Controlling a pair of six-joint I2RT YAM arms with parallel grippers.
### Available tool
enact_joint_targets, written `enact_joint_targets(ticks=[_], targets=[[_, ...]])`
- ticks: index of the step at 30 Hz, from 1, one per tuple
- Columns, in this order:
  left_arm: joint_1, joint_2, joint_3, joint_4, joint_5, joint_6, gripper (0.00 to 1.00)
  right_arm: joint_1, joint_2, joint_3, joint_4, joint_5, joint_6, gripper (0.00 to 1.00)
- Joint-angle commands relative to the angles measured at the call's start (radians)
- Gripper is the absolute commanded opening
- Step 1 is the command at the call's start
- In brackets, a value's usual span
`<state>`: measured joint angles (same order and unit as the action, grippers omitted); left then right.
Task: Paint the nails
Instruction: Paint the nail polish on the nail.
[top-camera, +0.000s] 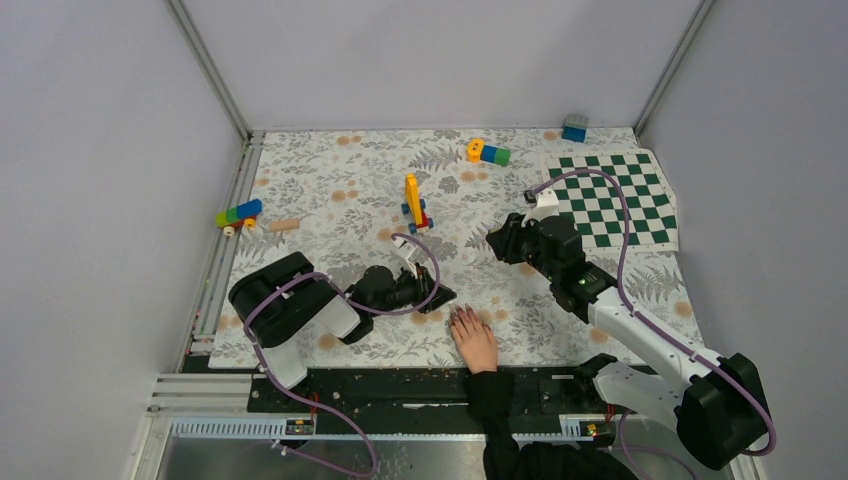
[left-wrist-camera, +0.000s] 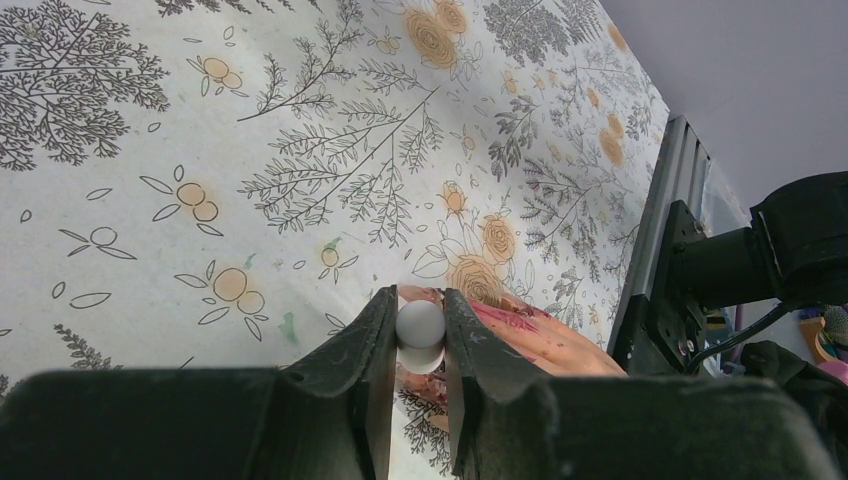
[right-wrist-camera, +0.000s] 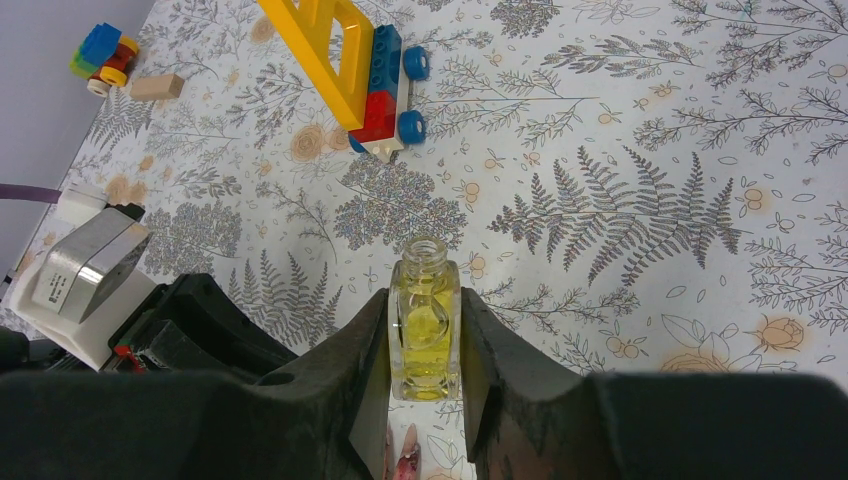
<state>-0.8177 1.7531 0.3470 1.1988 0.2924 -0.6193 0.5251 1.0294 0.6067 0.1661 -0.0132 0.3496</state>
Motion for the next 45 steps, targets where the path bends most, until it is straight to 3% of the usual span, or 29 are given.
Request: enact_joint_targets(ticks=[1,45], targets=[[-0.006,0.011,0.02,0.058,0.01,0.023,0.0,-0.008,-0.002,0.044,0.024,-0.007,0.005,0.0],[-0.006,0.068,0.041,0.028,-0.008,0.056,0.0,-0.008,0.009,0.038,0.032,-0.007,0.008,0.0]])
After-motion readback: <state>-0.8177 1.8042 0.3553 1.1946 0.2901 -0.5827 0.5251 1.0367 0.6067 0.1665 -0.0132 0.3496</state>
